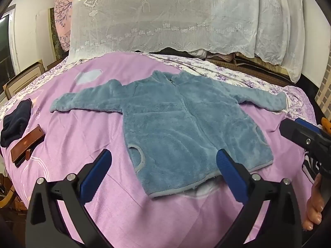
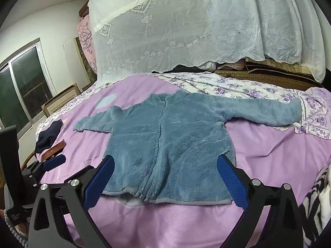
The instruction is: Fold small clothes
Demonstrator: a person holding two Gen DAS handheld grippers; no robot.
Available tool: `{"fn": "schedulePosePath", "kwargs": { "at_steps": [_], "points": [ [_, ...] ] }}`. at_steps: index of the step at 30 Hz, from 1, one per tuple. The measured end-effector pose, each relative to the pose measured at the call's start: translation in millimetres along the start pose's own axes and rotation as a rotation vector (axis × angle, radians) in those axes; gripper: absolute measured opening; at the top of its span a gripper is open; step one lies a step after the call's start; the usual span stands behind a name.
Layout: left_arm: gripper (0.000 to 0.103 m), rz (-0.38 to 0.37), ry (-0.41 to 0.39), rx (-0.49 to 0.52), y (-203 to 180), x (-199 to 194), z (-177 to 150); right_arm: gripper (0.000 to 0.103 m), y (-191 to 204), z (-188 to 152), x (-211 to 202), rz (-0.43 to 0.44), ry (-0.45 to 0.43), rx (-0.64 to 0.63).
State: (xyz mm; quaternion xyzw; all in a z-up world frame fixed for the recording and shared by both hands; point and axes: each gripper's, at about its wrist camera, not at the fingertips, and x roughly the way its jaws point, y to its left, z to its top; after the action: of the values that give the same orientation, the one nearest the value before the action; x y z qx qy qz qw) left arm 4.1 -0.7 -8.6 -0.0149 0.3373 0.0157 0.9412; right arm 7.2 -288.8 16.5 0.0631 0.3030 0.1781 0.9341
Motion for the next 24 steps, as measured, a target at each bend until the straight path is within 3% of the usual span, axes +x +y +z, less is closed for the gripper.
{"fn": "schedulePosePath", "kwargs": {
  "at_steps": [24],
  "points": [
    [0.099, 0.0, 0.013, -0.012, 6.1, 3.5, -4.5, 0.1, -5.4, 0.8, 1.7, -0.003, 0.001, 0.015]
  ]
}}
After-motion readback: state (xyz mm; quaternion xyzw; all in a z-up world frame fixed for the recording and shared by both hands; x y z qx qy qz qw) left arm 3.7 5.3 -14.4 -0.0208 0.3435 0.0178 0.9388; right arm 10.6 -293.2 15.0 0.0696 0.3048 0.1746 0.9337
